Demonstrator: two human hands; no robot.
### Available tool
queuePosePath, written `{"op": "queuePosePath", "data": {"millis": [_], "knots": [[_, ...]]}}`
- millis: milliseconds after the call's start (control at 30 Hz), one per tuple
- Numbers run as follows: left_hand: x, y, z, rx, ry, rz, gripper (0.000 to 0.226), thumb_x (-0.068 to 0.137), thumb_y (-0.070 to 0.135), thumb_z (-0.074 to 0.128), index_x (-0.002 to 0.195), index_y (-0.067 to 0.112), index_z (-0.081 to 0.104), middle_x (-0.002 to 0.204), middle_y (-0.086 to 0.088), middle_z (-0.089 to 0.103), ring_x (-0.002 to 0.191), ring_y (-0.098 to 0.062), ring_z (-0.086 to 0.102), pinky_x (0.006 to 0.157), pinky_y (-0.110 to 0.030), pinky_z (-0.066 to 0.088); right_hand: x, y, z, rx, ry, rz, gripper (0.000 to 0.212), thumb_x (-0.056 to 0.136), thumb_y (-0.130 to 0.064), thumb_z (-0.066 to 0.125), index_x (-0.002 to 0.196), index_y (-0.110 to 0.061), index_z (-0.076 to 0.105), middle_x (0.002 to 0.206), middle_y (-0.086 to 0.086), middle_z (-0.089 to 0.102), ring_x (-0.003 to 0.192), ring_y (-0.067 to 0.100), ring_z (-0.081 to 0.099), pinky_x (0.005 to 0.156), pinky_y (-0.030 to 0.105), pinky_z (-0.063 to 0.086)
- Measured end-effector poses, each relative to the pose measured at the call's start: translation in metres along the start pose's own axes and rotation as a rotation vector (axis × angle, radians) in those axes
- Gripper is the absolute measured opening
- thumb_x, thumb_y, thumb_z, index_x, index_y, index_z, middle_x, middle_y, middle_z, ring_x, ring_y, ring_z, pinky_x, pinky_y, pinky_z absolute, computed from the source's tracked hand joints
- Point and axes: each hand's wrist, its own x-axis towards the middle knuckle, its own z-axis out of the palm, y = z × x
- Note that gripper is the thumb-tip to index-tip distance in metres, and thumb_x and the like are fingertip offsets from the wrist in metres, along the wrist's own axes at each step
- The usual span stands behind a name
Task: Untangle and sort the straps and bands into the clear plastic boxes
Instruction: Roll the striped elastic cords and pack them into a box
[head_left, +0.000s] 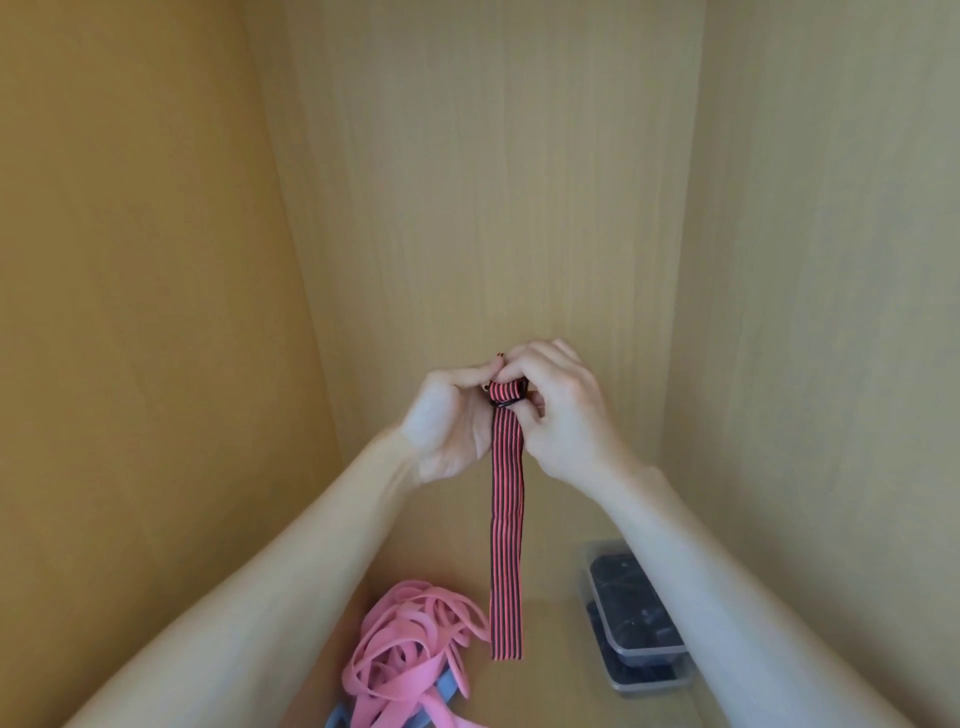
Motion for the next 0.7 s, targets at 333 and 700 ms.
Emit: {"op": "queuePosePath", "data": {"millis": [333, 700], "knots": [[0.002, 0.001, -0.002, 0.003, 0.045, 0.093, 0.036, 0.105, 0.018, 0.043, 0.129, -0.007, 0.047, 0.12, -0.033, 0.054, 0.103, -0.033, 0.068, 0.086, -0.04, 0.06, -0.004, -0.005, -0.006, 0.436, 0.069, 0.355, 0.038, 0.078, -0.001, 0.072, 0.11, -0.02, 0.067, 0.111, -0.007, 0.069, 0.118, 0.01, 0.054, 0.092, 0.017, 0.045], [0.001, -0.001, -0.012, 0.138, 0.022, 0.066, 0.019, 0.102, 0.01, 0.049, 0.117, 0.0, 0.056, 0.122, -0.031, 0.063, 0.095, -0.029, 0.07, 0.084, -0.036, 0.06, 0.0, 0.009, -0.015, 0.529, -0.224, 0.531, 0.091, 0.074, 0.004, 0.083, 0.149, -0.028, 0.042, 0.145, 0.0, 0.05, 0.133, 0.0, 0.044, 0.077, -0.007, 0.036]]}}
